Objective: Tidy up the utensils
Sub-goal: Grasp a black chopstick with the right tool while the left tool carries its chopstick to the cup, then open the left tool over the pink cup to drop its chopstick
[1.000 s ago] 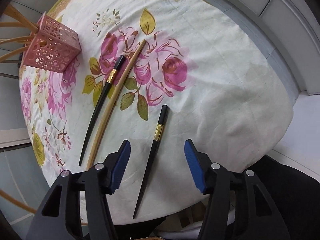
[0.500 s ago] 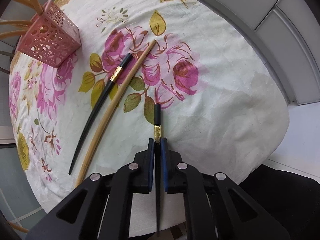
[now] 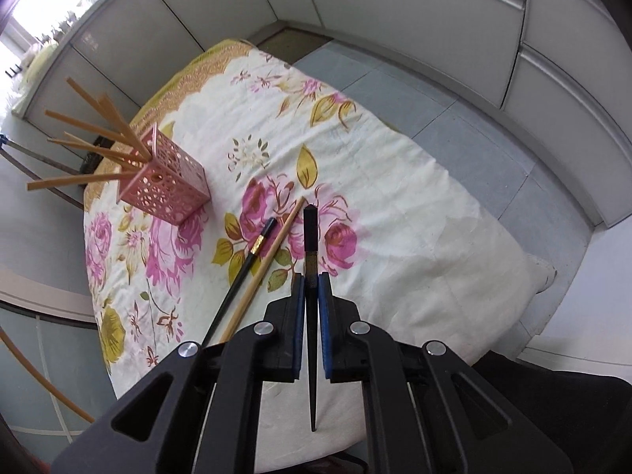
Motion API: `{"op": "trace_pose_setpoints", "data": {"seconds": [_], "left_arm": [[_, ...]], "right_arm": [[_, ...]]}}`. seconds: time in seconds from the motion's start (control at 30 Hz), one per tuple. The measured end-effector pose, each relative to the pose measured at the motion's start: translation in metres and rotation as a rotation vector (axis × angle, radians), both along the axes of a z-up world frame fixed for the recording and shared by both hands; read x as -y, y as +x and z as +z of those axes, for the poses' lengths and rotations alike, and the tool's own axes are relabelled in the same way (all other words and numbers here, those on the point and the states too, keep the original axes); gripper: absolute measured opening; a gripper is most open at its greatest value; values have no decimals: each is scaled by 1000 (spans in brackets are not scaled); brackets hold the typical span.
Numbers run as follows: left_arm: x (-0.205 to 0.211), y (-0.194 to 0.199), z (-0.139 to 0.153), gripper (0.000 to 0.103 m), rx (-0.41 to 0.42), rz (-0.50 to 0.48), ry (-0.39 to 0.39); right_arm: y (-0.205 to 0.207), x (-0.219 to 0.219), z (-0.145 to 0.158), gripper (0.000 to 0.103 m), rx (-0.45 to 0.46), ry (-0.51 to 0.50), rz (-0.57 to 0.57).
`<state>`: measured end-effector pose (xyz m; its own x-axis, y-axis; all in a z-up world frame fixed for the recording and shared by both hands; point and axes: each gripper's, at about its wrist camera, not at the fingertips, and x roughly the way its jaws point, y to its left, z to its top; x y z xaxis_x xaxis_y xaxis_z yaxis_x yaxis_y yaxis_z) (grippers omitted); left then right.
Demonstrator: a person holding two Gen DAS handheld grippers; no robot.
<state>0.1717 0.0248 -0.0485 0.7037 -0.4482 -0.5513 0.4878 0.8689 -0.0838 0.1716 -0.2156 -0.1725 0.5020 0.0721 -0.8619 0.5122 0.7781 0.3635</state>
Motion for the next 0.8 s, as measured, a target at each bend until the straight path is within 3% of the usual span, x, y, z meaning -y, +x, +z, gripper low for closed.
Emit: {"op": "trace_pose_setpoints", "data": {"seconds": [0.37, 0.63, 0.8], "left_arm": [[-4, 11, 22, 7, 34, 58, -146], [17, 38, 67, 7, 147, 128, -205], [34, 68, 95, 7, 251, 213, -229]], "right_arm": [[-43, 41, 35, 7, 177, 47, -47], [-61, 56, 82, 7, 319, 17, -37], [-64, 64, 98, 7, 354, 14, -19]]}}
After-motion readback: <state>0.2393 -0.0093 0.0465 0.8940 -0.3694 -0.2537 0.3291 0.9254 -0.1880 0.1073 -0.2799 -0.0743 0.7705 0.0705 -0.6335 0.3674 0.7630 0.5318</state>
